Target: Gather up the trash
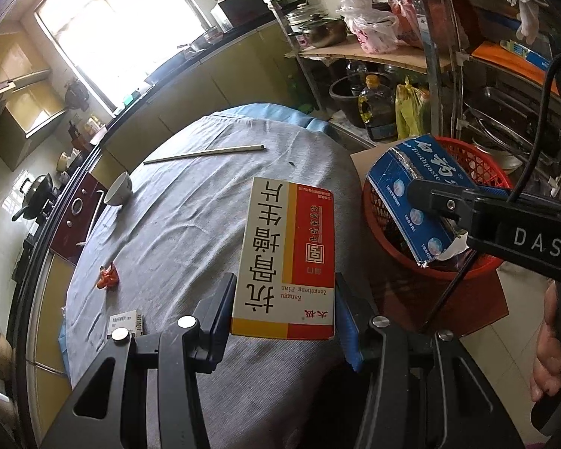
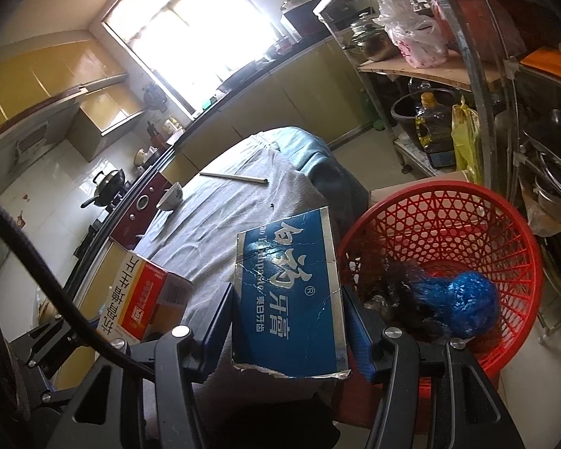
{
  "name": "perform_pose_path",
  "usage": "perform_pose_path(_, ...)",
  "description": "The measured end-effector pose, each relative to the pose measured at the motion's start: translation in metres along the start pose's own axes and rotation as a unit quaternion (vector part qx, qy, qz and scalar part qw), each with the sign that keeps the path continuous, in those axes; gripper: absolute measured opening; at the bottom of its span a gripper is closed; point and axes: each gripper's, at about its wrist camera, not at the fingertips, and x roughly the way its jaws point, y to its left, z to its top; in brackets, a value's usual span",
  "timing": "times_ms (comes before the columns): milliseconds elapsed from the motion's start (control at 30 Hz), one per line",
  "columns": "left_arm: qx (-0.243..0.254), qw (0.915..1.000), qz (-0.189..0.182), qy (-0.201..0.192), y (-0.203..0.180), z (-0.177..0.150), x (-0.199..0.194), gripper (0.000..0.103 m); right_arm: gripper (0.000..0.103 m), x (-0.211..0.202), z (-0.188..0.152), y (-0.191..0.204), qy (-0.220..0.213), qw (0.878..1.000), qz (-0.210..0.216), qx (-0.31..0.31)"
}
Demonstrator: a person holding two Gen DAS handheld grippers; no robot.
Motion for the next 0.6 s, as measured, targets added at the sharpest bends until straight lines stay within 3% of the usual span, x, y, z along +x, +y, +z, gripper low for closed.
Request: perform_pose_path(600, 0.034, 0.9994, -0.004, 0.002, -0.027, 0.011, 0.006, 0.052, 0.060, -0.012, 0.008, -0.030, -0.015, 0.999, -0.012, 0.031)
